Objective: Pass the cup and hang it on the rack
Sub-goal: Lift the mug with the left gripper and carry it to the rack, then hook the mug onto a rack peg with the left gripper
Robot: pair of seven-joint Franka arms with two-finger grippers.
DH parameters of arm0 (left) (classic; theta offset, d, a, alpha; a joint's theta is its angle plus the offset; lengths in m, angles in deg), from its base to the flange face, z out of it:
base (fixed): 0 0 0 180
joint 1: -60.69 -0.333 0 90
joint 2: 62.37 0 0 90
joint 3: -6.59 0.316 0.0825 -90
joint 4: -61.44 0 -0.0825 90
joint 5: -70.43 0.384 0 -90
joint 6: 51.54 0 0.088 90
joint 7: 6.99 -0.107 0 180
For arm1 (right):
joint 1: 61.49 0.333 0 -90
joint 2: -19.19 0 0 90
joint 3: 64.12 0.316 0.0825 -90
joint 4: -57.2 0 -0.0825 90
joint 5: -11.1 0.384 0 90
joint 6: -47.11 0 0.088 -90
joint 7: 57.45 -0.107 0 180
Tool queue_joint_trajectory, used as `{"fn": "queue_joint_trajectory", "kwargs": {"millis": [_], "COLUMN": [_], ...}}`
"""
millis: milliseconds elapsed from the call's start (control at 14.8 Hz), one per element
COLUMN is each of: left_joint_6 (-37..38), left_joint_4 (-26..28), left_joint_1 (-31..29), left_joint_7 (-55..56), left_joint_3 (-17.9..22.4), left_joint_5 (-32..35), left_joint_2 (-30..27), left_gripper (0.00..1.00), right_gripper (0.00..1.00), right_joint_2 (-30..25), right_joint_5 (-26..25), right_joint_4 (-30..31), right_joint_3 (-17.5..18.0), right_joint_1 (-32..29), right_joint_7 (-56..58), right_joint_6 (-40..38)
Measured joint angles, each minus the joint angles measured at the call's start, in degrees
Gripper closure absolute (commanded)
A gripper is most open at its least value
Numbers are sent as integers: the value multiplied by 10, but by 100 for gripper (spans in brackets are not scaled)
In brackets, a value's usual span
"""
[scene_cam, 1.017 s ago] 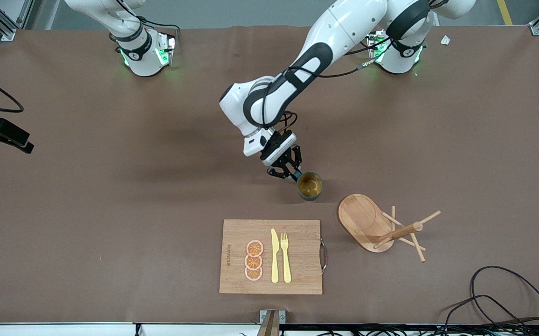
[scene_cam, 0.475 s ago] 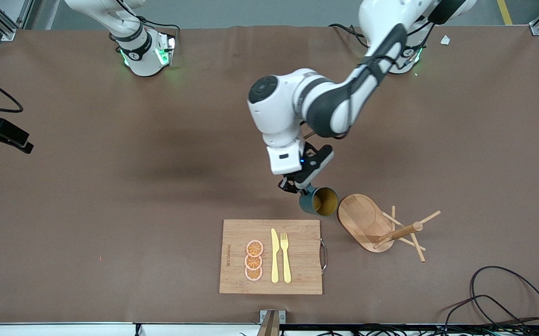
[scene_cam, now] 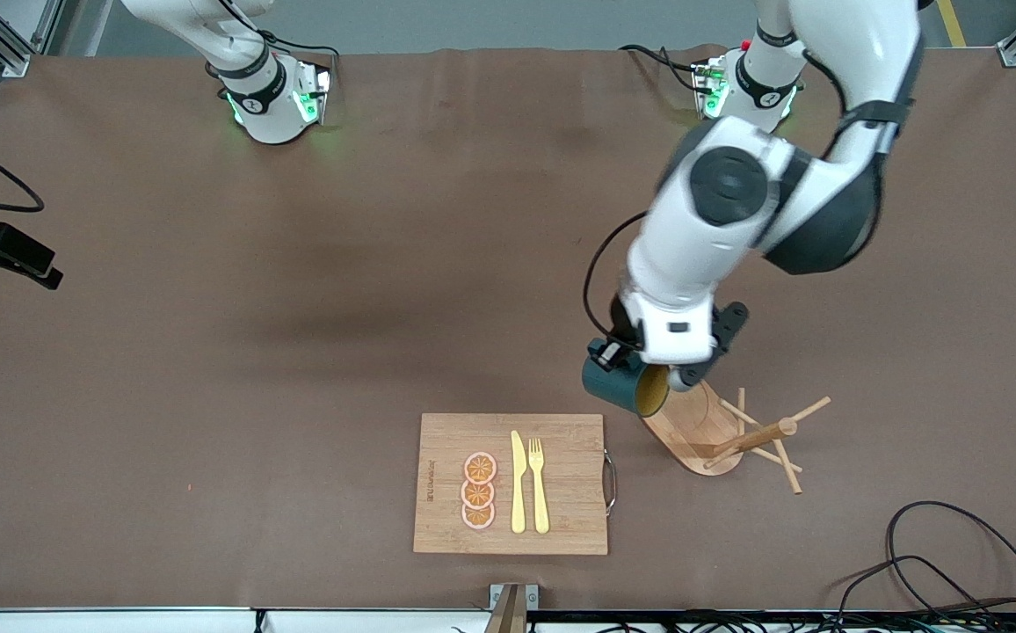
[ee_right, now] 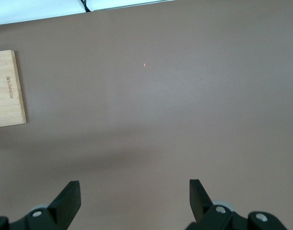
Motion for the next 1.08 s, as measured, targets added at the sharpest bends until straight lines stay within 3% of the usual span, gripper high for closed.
{"fn": "queue_joint_trajectory", "kwargs": {"millis": [339,678,1085], "left_joint_6": [6,67,101], "left_joint_4": [9,26,27], "left_joint_1": [-98,-177,-222], "left_joint_7": [-115,-175,-216], "left_joint_3": [1,3,3], "left_joint_5": [-243,-384,-428], "left_joint_2": [-5,9,41], "left_gripper": [99,99,99], "right_gripper": [0,0,0], "right_joint_2": [0,0,0], "right_joint_5": [-1,-1,-2], "right_joint_4": [0,0,0], "right_joint_3": [1,1,1], "right_joint_1": [0,0,0], "right_joint_7": [0,-1,-2], "right_joint_6": [0,0,-1]}}
